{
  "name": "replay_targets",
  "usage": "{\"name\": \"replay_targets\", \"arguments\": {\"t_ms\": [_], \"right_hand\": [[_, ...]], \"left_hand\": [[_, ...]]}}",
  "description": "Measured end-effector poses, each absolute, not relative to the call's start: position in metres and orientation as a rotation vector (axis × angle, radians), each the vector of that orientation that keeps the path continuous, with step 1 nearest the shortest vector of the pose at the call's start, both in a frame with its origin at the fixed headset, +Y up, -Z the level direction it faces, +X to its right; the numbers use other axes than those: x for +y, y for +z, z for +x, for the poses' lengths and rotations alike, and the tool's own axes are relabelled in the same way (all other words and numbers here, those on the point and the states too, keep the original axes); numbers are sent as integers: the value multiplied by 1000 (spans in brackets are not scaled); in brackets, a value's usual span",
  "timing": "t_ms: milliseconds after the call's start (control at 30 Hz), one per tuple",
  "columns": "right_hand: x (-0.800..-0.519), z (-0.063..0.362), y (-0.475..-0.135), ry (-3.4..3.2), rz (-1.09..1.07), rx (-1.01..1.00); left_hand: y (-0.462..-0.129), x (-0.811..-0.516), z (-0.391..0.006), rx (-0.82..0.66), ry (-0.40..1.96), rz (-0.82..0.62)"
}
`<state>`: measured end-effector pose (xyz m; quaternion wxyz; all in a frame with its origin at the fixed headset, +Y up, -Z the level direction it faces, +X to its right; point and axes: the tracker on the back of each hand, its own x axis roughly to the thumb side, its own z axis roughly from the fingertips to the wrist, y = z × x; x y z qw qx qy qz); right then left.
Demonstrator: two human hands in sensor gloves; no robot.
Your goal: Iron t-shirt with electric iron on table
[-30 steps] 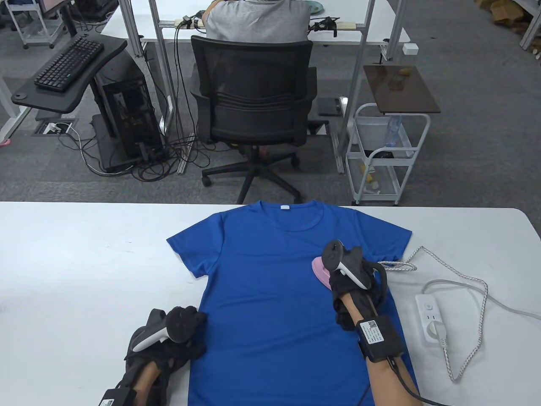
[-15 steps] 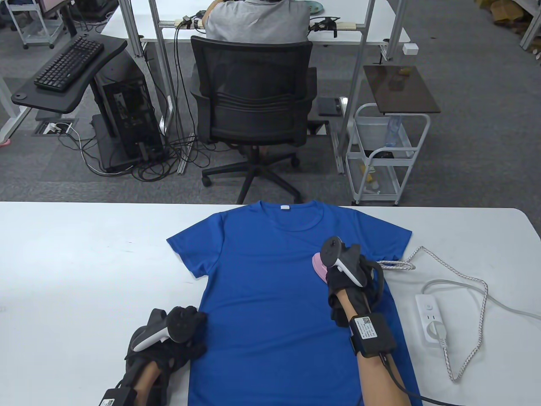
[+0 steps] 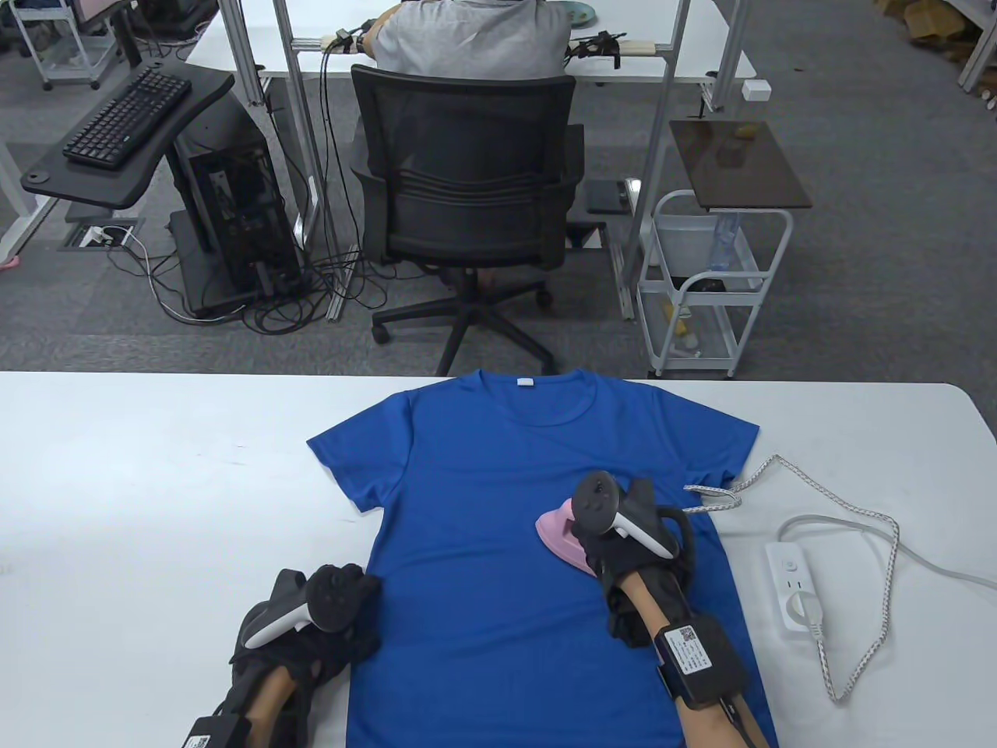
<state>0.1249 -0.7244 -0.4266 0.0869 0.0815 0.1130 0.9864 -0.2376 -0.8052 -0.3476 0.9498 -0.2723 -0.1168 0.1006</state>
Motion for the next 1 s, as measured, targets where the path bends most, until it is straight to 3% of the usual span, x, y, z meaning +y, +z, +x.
{"name": "replay_targets", "arguments": {"t_ms": [400, 733, 1000], "right_hand": [[-727, 124, -440, 2966, 116, 246], [-727, 125, -478, 2952, -84, 230], [-728, 123, -487, 2988, -38, 227]], "left_hand": [[-347, -806, -237, -238, 212, -558], [-347, -806, -238, -237, 216, -561], [-347, -805, -237, -231, 182, -562]]}}
